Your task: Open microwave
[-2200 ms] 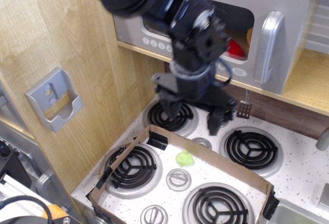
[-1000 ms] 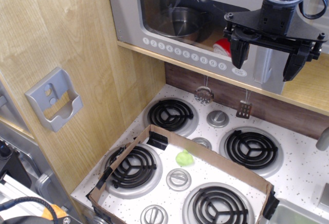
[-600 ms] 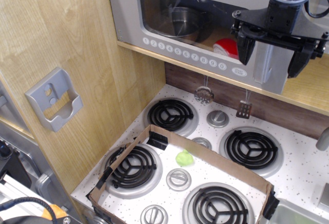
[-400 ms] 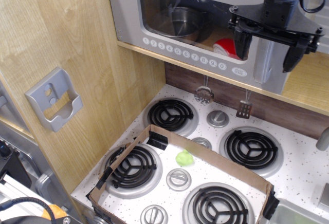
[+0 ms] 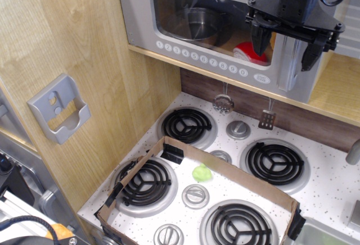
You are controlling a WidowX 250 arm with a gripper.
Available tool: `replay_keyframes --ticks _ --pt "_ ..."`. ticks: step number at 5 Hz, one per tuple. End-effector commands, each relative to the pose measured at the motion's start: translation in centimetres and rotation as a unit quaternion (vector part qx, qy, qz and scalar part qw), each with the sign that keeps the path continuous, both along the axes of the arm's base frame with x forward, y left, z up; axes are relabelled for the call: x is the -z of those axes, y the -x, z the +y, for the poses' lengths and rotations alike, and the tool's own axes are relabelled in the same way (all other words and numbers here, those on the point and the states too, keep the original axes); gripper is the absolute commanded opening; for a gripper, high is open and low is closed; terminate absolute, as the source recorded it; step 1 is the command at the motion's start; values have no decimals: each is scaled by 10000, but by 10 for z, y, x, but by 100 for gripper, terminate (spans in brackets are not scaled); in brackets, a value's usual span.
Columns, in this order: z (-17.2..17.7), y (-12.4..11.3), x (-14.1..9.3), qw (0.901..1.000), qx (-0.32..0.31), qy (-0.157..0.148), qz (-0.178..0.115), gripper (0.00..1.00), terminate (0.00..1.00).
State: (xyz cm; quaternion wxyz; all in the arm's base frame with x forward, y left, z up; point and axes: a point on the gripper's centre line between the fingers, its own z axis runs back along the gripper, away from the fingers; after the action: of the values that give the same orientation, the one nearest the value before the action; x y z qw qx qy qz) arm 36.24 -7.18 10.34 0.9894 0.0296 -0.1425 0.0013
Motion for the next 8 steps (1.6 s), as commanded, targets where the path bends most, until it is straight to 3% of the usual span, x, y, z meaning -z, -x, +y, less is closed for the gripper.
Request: replay_keyframes --ticks 1,3,5,7,8 --pt "2 -4 -15 9991 -68 77 -411 0 0" --pt "2 -2 -14 9994 -101 90 -311 0 0" --pt "8 27 -1 9988 -415 197 -176 0 0" --pt "17 72 12 9957 -924 101 -46 0 0" --pt "18 102 18 9937 -1105 -17 -159 100 0"
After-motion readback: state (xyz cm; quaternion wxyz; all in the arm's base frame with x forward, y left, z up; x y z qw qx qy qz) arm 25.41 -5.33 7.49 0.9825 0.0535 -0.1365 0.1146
